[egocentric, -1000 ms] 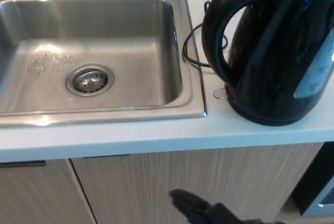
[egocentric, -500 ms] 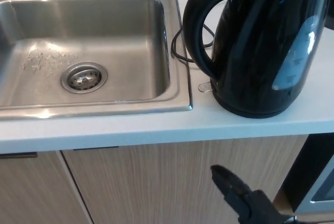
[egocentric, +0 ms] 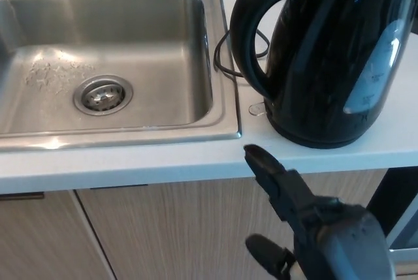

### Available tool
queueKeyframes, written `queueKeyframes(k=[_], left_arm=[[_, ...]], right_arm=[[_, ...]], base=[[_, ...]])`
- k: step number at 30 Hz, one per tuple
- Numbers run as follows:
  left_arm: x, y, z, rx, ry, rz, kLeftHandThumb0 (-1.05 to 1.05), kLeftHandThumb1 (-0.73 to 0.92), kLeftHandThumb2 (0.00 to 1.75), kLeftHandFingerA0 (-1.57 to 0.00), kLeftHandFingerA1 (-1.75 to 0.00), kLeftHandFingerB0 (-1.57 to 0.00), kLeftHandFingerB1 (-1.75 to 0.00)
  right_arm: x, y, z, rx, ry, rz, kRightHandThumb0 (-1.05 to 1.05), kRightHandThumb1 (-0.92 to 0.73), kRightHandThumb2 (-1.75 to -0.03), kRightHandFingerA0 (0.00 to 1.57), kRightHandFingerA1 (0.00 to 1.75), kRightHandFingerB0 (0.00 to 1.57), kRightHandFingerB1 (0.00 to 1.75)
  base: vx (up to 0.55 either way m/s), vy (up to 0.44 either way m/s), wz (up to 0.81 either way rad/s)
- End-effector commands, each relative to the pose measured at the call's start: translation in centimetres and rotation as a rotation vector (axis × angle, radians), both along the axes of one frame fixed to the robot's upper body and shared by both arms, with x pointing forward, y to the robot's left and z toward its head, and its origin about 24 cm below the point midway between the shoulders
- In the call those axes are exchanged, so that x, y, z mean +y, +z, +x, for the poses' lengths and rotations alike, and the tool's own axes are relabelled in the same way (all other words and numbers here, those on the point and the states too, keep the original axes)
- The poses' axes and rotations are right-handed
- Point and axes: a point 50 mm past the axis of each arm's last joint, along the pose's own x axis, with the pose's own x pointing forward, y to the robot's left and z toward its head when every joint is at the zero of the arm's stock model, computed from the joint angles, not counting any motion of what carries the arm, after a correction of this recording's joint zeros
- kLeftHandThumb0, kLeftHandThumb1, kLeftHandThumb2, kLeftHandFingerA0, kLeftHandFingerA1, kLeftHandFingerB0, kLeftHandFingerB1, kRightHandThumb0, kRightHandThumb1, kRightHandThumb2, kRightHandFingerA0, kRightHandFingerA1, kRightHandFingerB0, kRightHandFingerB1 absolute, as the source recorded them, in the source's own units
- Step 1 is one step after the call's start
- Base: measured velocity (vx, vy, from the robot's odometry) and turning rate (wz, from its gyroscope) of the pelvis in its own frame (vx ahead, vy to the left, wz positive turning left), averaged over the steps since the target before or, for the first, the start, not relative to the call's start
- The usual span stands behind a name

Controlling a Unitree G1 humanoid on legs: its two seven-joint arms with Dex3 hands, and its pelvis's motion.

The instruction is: Pick up a kettle using the right hand on left side of the counter and then walk right towards the kettl base and turn on the kettle

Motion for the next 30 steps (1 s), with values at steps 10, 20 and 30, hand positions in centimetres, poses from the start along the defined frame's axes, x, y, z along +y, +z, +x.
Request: queueKeyframes(k=[10,20,30], left_arm=[[-0.2,1.0,0.2,-0.103,-0.031,0.03,-0.12,0.47,1.11,-1.1,-1.03,-0.99,-0.93],[-0.8,1.4,-0.2,-0.114,-0.037,0.031,-0.09,0.49,1.11,-1.1,-1.06,-0.97,-0.96],[-0.7,1.5,-0.5,-0.098,-0.044,0.04,-0.09,0.49,1.14,-1.11,-1.06,-0.98,-0.96]], right_arm=[[-0.2,-4.0,6.1,0.083,-0.136,-0.13,-0.3,-0.45,-0.94,1.24,1.31,0.0,0.46],[-1.1,-4.8,6.8,0.117,-0.186,-0.146,-0.34,-0.68,-0.66,1.03,1.64,0.09,0.33],[-0.3,-2.7,6.2,0.037,-0.11,-0.081,-0.37,-0.61,-0.79,1.19,1.64,0.1,0.39]], base=[[0.0,0.0,0.0],[0.0,0.0,0.0],[0.0,0.0,0.0]])
